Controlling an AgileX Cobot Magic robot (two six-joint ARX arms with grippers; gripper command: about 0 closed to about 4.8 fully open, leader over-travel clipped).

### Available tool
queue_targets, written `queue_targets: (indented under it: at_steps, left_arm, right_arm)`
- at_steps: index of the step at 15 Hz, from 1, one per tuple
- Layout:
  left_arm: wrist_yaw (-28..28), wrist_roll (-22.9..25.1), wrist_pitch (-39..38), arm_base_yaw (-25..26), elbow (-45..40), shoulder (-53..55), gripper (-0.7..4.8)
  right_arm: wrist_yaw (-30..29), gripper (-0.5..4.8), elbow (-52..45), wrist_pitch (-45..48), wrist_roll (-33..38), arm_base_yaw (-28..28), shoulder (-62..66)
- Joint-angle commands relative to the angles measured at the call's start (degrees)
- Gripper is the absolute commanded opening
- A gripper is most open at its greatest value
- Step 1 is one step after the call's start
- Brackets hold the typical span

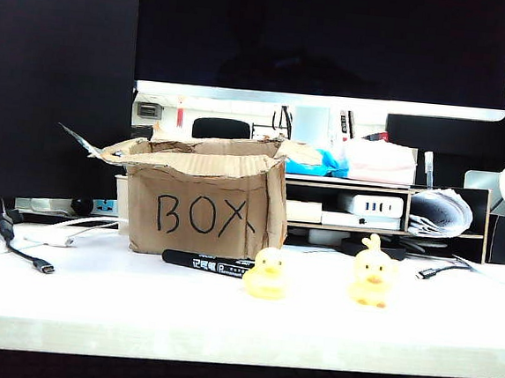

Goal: Put the doll that is least similar in color compared to the others into the paper box.

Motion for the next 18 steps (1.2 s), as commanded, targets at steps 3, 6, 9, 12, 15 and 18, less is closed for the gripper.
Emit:
queue_targets:
  at_steps: [3, 6, 9, 12, 15, 18]
  left_arm:
    - [0.2, 0.0, 0.3, 0.0, 0.1, 0.0, -0.05]
    - [0.2, 0.0, 0.3, 0.0, 0.1, 0.0, -0.05]
    - [0.2, 0.0, 0.3, 0.0, 0.1, 0.0, -0.05]
    - [0.2, 0.0, 0.3, 0.0, 0.1, 0.0, -0.05]
    - [0.2, 0.0, 0.3, 0.0, 0.1, 0.0, -0.05]
    - [0.2, 0.0, 0.3, 0.0, 0.1, 0.0, -0.05]
  right_arm:
    - [9.7, -0.01, -12.9, 8.4, 3.9, 5.7, -10.5]
    - [12.5, -0.01, -20.6, 10.1, 3.9, 5.6, -15.5]
    - [12.3, -0.01, -21.4, 6.1, 3.9, 5.7, -15.6]
    - [12.3, -0.01, -21.4, 6.0, 3.9, 5.7, -15.5]
    - [12.3, -0.01, -21.4, 6.0, 3.9, 5.7, -15.5]
    - [12.1, -0.01, -21.4, 5.9, 3.9, 4.6, -18.2]
